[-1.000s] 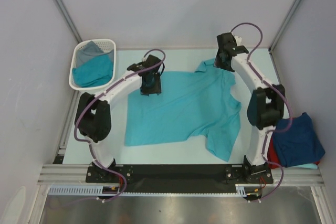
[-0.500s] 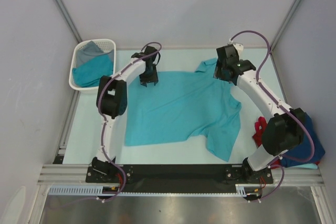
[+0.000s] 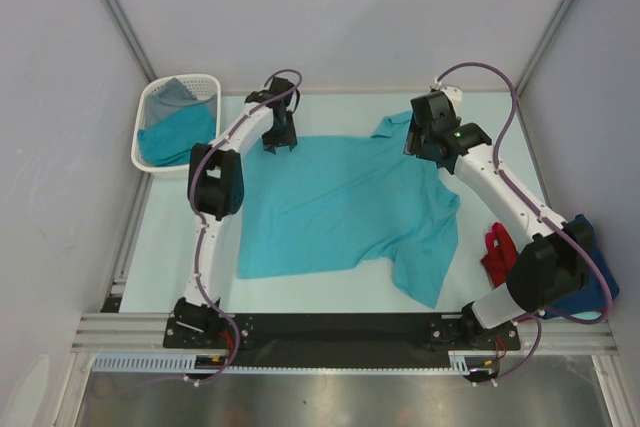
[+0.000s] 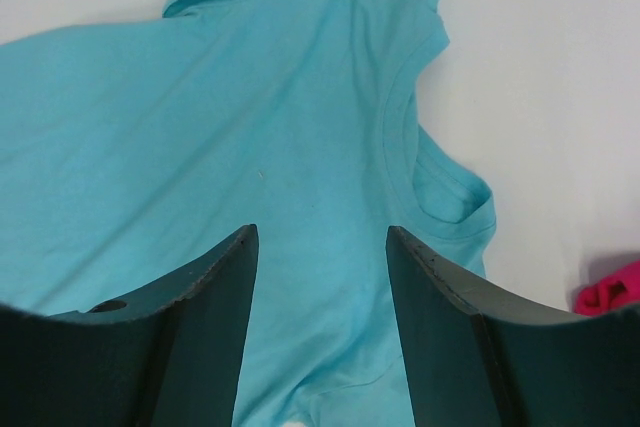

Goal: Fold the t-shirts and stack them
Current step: Flatten out the tshirt

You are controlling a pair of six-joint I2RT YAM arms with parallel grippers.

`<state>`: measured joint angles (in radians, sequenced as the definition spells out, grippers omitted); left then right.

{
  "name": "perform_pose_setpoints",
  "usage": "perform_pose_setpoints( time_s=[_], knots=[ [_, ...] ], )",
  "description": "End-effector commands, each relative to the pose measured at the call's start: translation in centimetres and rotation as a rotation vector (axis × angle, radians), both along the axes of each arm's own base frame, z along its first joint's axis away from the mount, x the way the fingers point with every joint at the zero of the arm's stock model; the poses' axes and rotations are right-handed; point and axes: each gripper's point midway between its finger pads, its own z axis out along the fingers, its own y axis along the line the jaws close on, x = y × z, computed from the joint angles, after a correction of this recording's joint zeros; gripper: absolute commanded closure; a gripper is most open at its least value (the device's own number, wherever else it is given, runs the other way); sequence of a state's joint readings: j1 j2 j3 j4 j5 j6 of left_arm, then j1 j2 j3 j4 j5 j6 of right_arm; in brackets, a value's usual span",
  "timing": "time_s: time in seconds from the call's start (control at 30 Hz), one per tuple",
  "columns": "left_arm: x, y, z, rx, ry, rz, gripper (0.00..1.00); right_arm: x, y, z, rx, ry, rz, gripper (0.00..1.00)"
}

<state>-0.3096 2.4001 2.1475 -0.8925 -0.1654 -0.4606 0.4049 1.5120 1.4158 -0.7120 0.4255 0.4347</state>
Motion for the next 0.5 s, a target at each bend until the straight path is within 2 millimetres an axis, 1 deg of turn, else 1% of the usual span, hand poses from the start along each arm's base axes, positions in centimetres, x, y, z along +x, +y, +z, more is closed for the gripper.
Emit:
perform_pose_setpoints(
  time_s=[0.0,0.23,0.33,0.37,0.4,0.47],
  knots=[
    [-0.1,1.6,-1.1,0.042,0.039,0.004,0.48,0.1,0.2,1.2,0.008,-0.047,0.004,0.40],
    [0.0,2.1,-2.1,0.050,0.055,0.007,0.47,0.2,0.3,1.0,0.004,-0.041,0.004,0.41],
    [0.0,2.4,-2.4,0.055,0.063,0.011,0.50,0.2,0.3,0.9,0.003,-0.042,0.003,0.40],
    [0.2,2.7,-2.7,0.053,0.068,0.018,0.51,0.2,0.2,0.8,0.001,-0.040,0.001,0.40],
    [0.3,2.9,-2.8,0.052,0.070,0.022,0.60,0.2,0.2,0.8,0.000,-0.041,0.002,0.41],
    [0.5,3.7,-3.3,0.052,0.081,0.037,0.74,0.1,0.1,0.9,0.002,-0.043,0.000,0.41]
  ],
)
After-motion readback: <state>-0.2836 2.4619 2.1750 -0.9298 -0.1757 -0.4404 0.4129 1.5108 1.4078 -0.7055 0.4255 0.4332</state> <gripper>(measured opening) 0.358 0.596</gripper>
